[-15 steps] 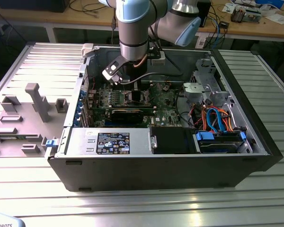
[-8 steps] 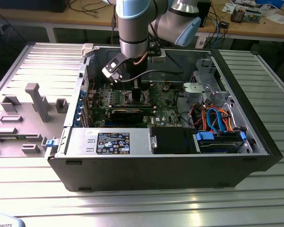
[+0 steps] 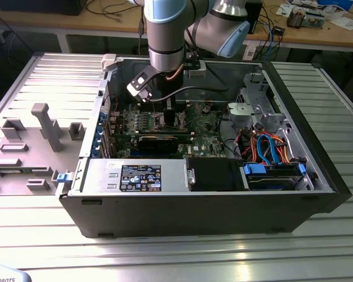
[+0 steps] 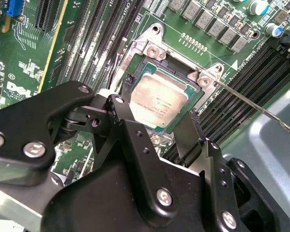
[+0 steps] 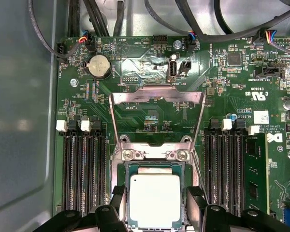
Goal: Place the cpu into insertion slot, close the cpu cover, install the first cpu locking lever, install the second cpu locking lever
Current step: 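Place the cpu into insertion slot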
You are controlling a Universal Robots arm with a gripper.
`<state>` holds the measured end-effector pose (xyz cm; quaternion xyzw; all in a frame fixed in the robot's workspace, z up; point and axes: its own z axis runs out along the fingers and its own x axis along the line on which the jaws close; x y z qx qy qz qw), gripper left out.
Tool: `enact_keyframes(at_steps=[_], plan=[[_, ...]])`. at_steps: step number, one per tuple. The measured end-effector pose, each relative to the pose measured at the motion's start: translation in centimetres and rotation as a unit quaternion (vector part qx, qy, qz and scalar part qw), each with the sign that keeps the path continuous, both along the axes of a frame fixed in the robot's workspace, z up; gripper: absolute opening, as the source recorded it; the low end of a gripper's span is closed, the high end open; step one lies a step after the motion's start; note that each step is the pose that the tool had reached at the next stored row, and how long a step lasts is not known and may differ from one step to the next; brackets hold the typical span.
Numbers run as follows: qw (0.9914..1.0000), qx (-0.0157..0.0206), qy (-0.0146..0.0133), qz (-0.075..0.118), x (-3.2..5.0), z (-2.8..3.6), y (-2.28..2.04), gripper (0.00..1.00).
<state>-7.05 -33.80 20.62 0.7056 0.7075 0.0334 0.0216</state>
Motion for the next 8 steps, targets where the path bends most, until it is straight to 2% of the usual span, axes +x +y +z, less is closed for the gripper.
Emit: enact_keyframes(at_steps=[5, 8], plan=[[1.00000, -0.0001, 0.0000, 0.000, 0.00, 0.18, 0.00, 0.62], [1.00000, 0.0000, 0.0002, 0.000, 0.03, 1.20, 0.00, 0.62]])
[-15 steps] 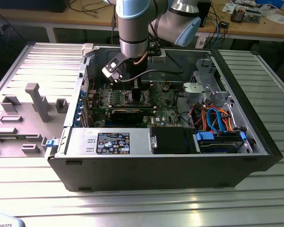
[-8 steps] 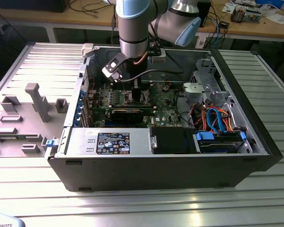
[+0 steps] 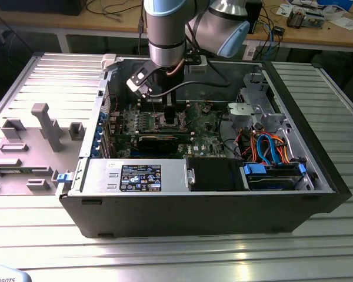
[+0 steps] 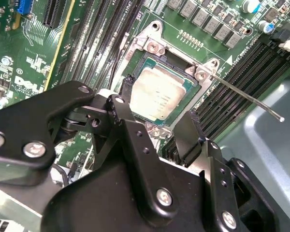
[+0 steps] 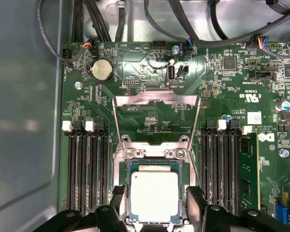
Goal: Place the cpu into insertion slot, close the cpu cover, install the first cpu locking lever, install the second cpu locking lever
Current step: 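Place the cpu into insertion slot, then close the cpu cover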
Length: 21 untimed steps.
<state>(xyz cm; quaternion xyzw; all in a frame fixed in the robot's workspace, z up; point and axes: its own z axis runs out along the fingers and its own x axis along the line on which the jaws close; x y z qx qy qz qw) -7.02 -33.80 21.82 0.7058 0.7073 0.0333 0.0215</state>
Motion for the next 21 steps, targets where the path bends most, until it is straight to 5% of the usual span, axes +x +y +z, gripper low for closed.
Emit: enact_keyframes(at_steps=[3, 7, 8, 15, 21], plan=[[0.99999, 0.0000, 0.0030, -0.002, 0.14, 0.13, 0.00, 0.47], [0.99990, 0.0001, 0.0134, -0.004, 0.36, 0.23, 0.00, 0.23], [0.99983, 0.0001, 0.0180, -0.004, 0.44, 0.24, 0.00, 0.11], [0.99976, 0.0000, 0.0216, -0.004, 0.45, 0.25, 0.00, 0.11], [0.99975, 0.0000, 0.0220, -0.004, 0.45, 0.25, 0.00, 0.11]])
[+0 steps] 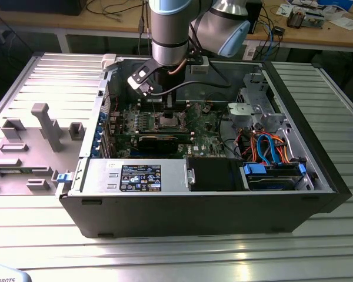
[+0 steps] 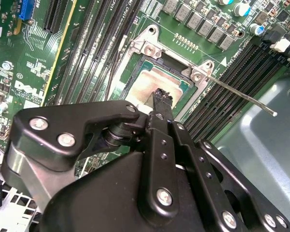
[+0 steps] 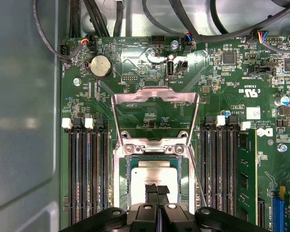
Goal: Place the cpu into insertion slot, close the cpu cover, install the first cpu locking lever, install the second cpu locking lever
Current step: 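Close the cpu cover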
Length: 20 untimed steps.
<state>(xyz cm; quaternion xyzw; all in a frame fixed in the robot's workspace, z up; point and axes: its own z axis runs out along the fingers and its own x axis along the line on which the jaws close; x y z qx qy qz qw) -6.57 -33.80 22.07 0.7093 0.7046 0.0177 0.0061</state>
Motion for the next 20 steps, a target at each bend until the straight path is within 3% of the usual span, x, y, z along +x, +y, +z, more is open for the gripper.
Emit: enact_keyframes(at_steps=[20], plan=[[1.00000, -0.0001, 0.0001, 0.000, 0.00, 0.57, 0.00, 0.11]])
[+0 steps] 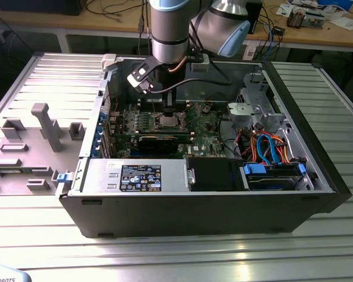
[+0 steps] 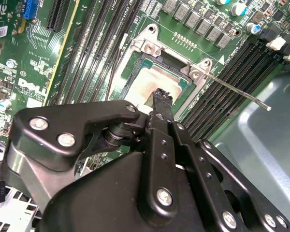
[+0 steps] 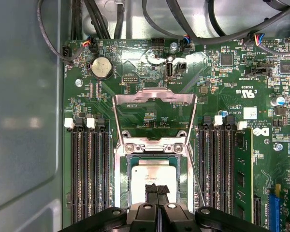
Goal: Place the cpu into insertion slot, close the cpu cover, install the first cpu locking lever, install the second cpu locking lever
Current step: 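Close the cpu cover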
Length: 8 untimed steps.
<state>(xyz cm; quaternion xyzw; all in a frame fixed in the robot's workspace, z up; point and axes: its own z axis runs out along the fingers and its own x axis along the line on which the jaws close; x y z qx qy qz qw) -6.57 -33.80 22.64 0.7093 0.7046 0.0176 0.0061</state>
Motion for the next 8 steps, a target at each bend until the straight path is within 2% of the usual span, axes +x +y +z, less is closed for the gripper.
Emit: enact_keyframes(at_steps=[8], plan=[[1.00000, 0.0000, 0.0000, 0.000, 0.00, 0.16, 0.00, 0.11]])
